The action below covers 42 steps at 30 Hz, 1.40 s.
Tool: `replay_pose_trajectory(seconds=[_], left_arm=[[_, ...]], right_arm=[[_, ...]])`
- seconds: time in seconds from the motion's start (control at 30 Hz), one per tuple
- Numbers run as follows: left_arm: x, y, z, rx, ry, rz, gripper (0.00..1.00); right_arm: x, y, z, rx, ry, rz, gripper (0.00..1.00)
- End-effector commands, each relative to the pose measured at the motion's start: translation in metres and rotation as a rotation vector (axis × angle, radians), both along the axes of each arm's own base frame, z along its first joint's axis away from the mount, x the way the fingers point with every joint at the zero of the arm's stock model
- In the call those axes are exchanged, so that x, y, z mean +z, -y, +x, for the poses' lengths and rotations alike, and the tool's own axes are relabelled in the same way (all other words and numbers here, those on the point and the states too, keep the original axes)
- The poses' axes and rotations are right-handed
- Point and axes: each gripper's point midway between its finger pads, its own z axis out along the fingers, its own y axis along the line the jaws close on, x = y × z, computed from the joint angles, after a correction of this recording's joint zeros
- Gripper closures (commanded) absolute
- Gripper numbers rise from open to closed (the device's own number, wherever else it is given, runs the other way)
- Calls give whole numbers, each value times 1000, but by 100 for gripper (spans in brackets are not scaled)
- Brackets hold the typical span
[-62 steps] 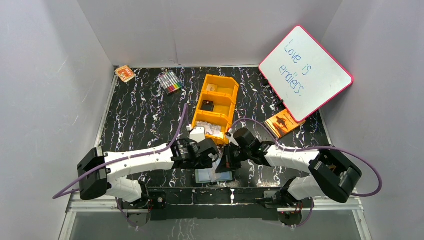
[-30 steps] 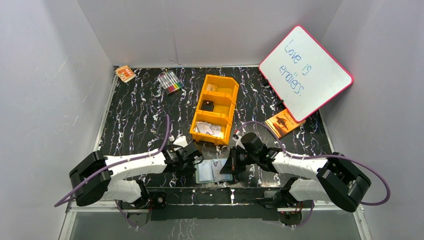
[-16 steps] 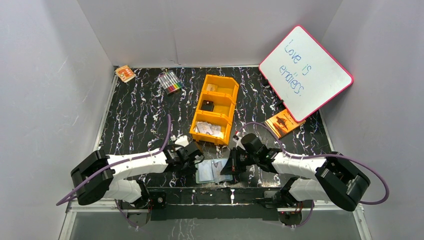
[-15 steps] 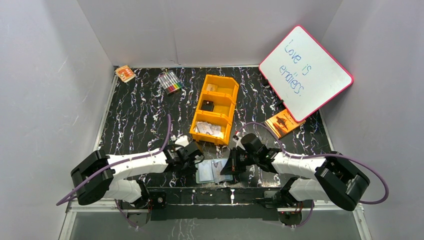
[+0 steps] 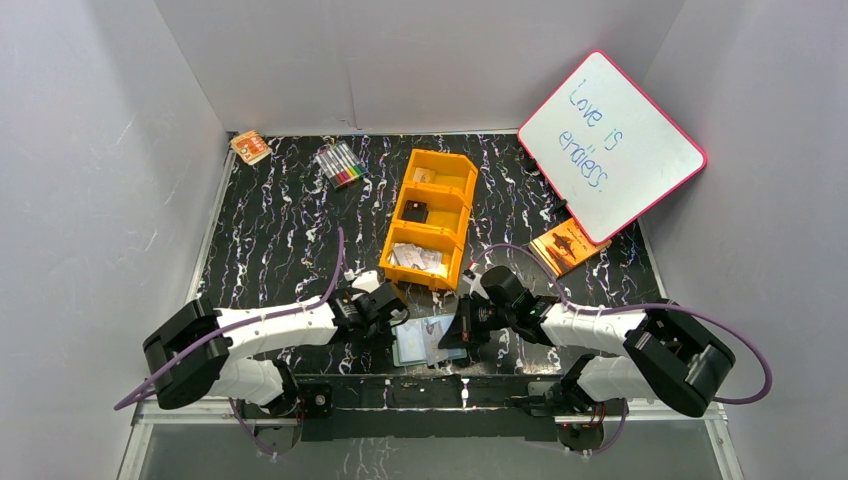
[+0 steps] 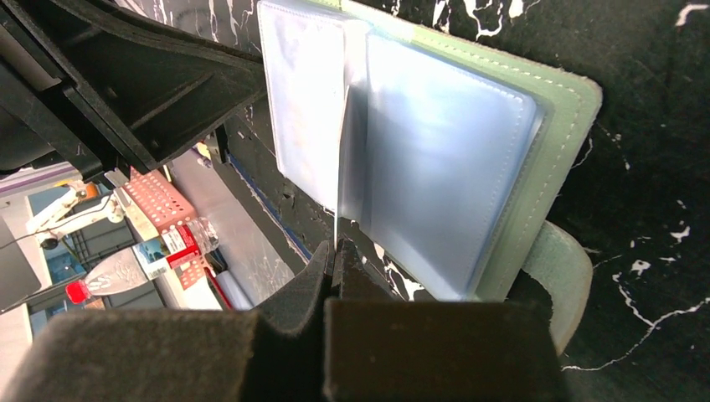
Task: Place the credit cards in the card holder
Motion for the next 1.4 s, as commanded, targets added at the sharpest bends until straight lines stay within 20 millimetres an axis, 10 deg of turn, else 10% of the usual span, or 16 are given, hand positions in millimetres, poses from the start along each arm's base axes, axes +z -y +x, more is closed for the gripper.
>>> replay_pose_trajectory(seconds=[0.0,1.37], left_arm=[[-17,-11,-9,-8,-52,55,85],[-22,-6,-11,-32,-77,62,87]], right_arm=[[13,-11,4,20,31,65,100],[-12,10,14,-149,35,16,100]])
